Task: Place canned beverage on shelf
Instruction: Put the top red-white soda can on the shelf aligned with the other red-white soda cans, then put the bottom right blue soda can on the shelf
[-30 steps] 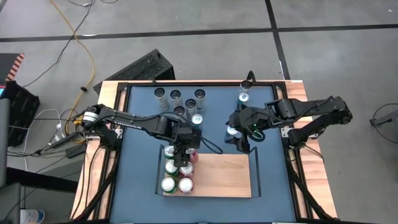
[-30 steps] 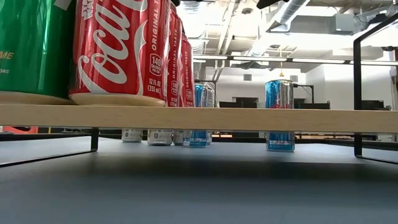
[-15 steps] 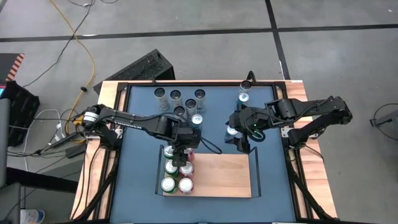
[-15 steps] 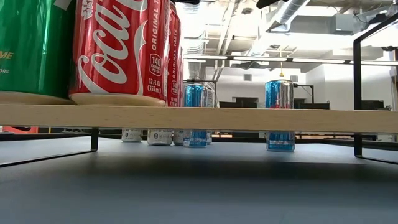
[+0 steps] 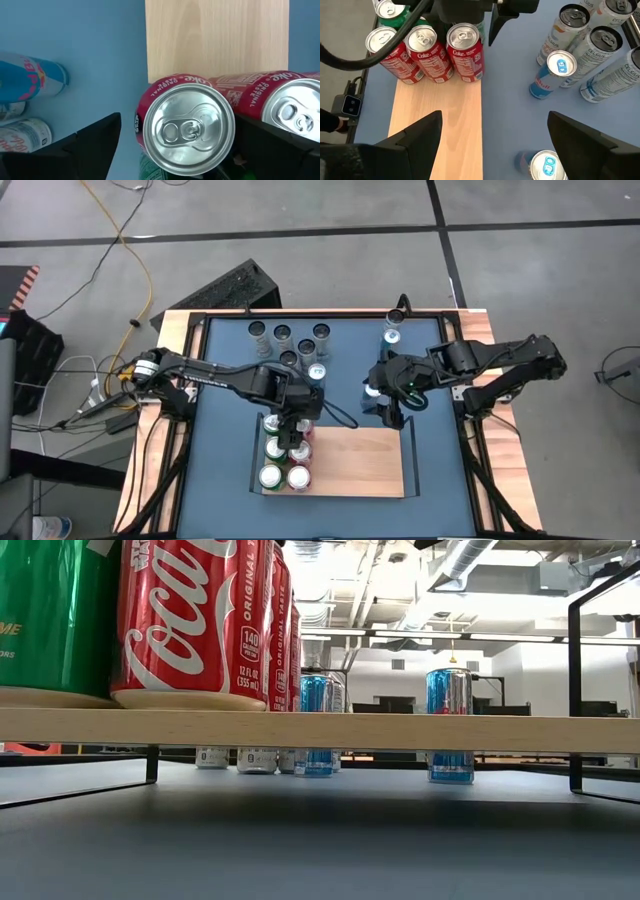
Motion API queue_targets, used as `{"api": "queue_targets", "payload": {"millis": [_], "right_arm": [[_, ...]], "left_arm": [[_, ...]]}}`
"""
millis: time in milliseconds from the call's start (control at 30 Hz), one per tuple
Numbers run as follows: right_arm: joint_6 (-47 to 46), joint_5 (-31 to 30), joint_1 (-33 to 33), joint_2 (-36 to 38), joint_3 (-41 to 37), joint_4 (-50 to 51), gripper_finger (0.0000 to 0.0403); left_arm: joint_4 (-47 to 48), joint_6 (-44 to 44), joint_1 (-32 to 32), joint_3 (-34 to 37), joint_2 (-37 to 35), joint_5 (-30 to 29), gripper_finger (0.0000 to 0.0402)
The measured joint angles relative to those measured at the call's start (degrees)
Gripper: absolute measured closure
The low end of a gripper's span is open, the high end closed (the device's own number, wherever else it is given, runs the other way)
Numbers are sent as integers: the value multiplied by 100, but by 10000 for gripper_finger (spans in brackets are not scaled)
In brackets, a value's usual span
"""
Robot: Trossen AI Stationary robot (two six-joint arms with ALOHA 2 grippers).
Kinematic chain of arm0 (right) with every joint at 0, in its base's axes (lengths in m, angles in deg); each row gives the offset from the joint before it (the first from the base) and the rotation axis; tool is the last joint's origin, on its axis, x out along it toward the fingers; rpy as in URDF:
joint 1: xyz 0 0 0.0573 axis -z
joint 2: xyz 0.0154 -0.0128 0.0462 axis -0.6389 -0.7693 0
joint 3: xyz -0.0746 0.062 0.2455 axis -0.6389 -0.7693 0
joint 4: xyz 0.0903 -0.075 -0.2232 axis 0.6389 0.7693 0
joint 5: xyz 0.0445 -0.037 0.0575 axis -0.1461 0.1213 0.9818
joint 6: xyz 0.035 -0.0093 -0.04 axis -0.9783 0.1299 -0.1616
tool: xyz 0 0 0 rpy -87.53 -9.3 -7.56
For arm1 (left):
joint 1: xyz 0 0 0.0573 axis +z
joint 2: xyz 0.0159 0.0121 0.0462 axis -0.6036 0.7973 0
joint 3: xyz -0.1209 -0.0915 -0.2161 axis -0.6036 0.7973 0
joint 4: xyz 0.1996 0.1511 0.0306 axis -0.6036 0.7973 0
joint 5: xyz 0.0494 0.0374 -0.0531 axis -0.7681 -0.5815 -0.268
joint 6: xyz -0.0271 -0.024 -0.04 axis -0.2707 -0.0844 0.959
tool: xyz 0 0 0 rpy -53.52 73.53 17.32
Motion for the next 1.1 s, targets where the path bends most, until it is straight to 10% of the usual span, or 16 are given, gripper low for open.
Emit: {"api": "queue_targets", "payload": {"millis": [1100], "right_arm": [[-14, -305, 154, -7, 0, -24, 58]], "left_arm": [[654, 140, 0, -834, -304, -449, 36]]}}
